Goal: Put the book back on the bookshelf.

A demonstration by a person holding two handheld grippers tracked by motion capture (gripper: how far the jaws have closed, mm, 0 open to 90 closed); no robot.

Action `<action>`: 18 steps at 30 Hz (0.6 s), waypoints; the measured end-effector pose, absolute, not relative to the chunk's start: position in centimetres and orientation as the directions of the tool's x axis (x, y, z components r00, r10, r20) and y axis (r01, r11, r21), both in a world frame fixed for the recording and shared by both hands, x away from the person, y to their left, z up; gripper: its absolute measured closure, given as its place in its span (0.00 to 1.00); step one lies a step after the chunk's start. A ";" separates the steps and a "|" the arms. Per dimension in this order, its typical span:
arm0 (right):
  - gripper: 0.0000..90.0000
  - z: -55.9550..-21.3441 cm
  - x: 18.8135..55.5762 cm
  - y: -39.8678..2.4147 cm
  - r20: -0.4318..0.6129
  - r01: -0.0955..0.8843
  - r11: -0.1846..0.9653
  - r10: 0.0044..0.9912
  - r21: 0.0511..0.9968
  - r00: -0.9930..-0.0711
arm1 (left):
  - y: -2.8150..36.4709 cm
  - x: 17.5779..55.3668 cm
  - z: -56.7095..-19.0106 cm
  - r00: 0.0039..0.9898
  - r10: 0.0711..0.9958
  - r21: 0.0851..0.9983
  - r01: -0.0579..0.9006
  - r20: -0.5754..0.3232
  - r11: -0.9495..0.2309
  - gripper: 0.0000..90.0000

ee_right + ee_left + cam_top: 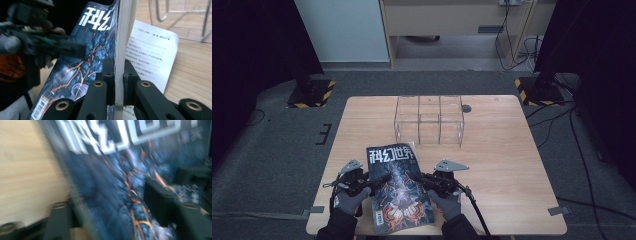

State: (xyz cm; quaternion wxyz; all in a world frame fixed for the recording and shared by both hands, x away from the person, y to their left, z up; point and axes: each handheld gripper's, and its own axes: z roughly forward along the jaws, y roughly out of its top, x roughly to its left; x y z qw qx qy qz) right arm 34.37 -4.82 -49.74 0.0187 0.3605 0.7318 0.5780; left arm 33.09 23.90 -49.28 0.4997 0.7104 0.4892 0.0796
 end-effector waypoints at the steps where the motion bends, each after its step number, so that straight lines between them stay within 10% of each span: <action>1: 0.93 -49.7 34.3 -4.7 0.377 0.500 0.082 0.557 0.862 -0.740 | 23.8 33.1 -49.0 0.510 0.771 0.795 0.607 -0.381 -0.009 0.48; 18: 0.91 -49.4 34.7 -3.9 0.329 0.491 0.124 0.600 0.862 -0.729 | 23.0 32.0 -47.7 0.454 0.851 0.821 0.569 -0.262 -0.051 0.74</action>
